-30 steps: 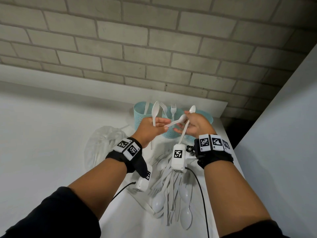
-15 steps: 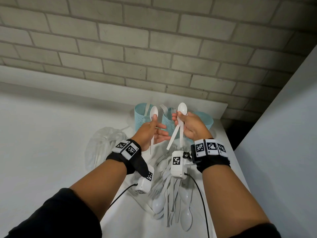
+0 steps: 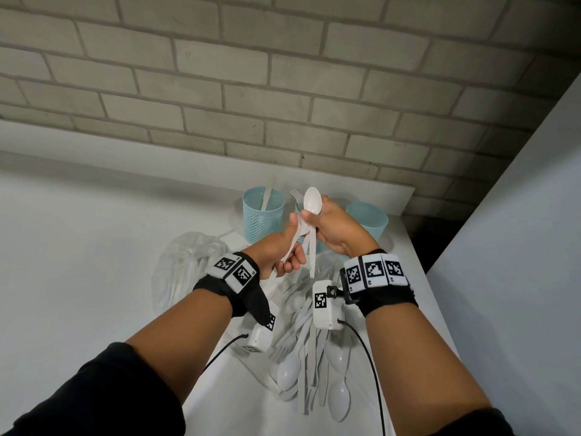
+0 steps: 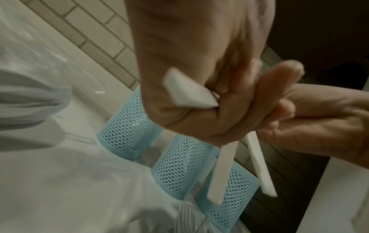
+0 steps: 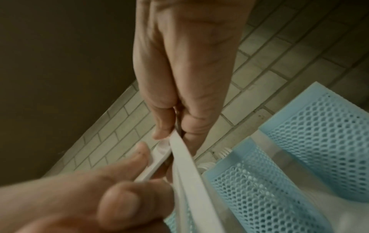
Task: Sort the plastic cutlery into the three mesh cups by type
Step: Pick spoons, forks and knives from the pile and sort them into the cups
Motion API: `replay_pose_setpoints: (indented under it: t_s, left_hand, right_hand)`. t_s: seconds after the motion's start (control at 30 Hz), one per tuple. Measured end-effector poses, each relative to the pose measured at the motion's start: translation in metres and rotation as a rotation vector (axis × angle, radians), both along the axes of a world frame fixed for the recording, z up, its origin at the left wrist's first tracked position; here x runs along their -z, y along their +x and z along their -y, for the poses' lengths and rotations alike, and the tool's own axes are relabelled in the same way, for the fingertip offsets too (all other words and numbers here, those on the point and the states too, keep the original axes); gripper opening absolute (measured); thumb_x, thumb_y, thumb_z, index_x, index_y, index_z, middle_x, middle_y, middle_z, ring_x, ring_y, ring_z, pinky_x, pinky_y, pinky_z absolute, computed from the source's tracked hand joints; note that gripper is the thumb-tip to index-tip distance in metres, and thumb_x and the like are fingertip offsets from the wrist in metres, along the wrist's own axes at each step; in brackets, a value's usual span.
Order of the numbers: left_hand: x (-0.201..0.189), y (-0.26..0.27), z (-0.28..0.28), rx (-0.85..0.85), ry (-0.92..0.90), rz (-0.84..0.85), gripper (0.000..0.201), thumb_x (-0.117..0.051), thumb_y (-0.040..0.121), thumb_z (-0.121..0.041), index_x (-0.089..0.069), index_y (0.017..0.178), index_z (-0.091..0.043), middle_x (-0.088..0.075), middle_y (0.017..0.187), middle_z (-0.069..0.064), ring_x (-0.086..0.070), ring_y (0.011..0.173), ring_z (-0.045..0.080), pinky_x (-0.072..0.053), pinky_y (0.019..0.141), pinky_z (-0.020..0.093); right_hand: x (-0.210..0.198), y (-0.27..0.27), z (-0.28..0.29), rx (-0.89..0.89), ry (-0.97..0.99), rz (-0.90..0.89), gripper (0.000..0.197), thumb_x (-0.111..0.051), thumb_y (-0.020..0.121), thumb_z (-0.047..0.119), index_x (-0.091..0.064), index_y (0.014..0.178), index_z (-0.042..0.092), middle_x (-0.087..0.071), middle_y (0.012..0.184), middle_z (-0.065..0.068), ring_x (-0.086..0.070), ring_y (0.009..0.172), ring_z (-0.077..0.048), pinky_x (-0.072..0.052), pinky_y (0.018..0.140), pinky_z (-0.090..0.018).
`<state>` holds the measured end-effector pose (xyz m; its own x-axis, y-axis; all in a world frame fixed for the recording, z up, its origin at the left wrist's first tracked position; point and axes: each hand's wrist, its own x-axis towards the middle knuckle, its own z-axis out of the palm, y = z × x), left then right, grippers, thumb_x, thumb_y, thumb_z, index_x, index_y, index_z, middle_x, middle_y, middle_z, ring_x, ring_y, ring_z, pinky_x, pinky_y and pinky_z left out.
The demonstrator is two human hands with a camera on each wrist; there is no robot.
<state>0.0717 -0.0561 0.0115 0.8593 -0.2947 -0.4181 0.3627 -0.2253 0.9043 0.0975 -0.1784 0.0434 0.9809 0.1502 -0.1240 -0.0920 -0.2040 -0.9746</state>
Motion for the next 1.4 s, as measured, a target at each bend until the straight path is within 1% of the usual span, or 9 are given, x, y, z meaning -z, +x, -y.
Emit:
replay_pose_setpoints:
  t_s: [0.13,0.27,0.47,0.53,0.7,1.07,1.2,1.3,1.4]
  left_hand:
    - [0.002,0.001,0.001,-0.080,-0.022,-0.002,0.072,-0.022,0.086,-0.071,-0.053,0.067,-0.008,-0.052,0.056,0.001,-0.054,0.041,0.009,-0.039,0.038,0.015]
    - [0.011,0.000,-0.004,-0.179,-0.140,-0.044,0.066,-0.029,0.089,-0.067,-0.056,0.100,-0.008,-0.057,0.092,0.009,-0.062,0.080,0.021,-0.054,0.066,0.030]
    - [0.012,-0.002,0.008,-0.200,-0.538,-0.371,0.075,-0.025,0.088,-0.070,-0.054,0.104,-0.003,-0.057,0.106,0.027,-0.061,0.094,0.044,-0.048,0.088,0.049]
    - [0.012,-0.003,0.014,-0.281,-0.618,-0.380,0.069,-0.027,0.093,-0.061,-0.053,0.101,0.002,-0.056,0.100,0.028,-0.062,0.087,0.041,-0.052,0.084,0.044]
    - [0.014,0.003,0.018,-0.429,-0.625,-0.300,0.060,-0.029,0.098,-0.048,-0.052,0.108,0.006,-0.061,0.084,0.018,-0.069,0.054,0.025,-0.053,0.041,0.024]
    - [0.021,0.001,0.017,-0.342,-0.376,-0.255,0.043,-0.033,0.098,-0.049,-0.053,0.086,-0.013,-0.051,0.057,0.001,-0.041,0.032,0.002,-0.029,0.030,0.008]
    - [0.017,0.001,0.016,-0.342,-0.283,-0.134,0.031,-0.035,0.102,-0.028,-0.053,0.085,-0.009,-0.057,0.069,0.006,-0.052,0.038,0.004,-0.040,0.041,0.011]
    - [0.015,0.001,0.007,-0.307,-0.186,-0.094,0.022,-0.043,0.099,-0.019,-0.053,0.080,-0.011,-0.055,0.073,0.004,-0.053,0.054,0.008,-0.040,0.048,0.014]
    - [0.017,0.003,-0.001,-0.253,0.056,-0.018,0.017,-0.048,0.096,-0.016,-0.051,0.080,-0.011,-0.049,0.073,0.003,-0.045,0.061,0.012,-0.036,0.052,0.018]
  right_hand:
    - [0.002,0.002,0.002,0.092,-0.018,0.043,0.029,-0.052,0.093,0.004,-0.045,0.120,0.008,-0.059,0.110,-0.018,-0.061,0.101,-0.032,-0.051,0.091,-0.046]
    - [-0.005,0.007,0.014,0.217,0.138,0.088,0.012,-0.045,0.095,-0.001,-0.050,0.099,0.009,-0.063,0.092,-0.012,-0.065,0.077,-0.021,-0.053,0.073,-0.034]
    - [0.000,0.009,0.005,0.363,0.359,0.103,0.023,-0.042,0.094,-0.005,-0.046,0.083,0.014,-0.058,0.079,-0.009,-0.062,0.070,-0.016,-0.053,0.065,-0.029]
    - [0.004,0.008,0.003,0.361,0.474,0.048,0.016,-0.044,0.094,-0.006,-0.045,0.092,0.010,-0.055,0.083,-0.007,-0.061,0.072,-0.014,-0.054,0.070,-0.033]
    - [0.011,0.004,0.004,0.311,0.611,-0.009,0.030,-0.045,0.093,-0.010,-0.037,0.115,0.009,-0.055,0.092,-0.011,-0.062,0.077,-0.019,-0.051,0.091,-0.043]
    - [0.019,-0.004,0.013,0.039,0.330,-0.076,0.012,-0.052,0.094,0.006,-0.053,0.105,0.001,-0.065,0.083,-0.010,-0.069,0.070,-0.014,-0.059,0.069,-0.030]
    - [0.005,0.017,0.041,0.459,0.324,0.174,0.008,-0.054,0.093,0.006,-0.055,0.087,0.012,-0.066,0.078,-0.010,-0.067,0.073,-0.022,-0.058,0.068,-0.036]
    - [-0.002,0.033,0.071,0.844,0.214,0.432,0.018,-0.061,0.088,0.012,-0.056,0.105,0.008,-0.069,0.096,-0.011,-0.067,0.089,-0.024,-0.054,0.086,-0.040]
    - [0.002,0.040,0.089,0.948,0.122,0.419,0.033,-0.064,0.085,0.014,-0.056,0.114,-0.001,-0.067,0.106,-0.009,-0.064,0.097,-0.020,-0.051,0.092,-0.035]
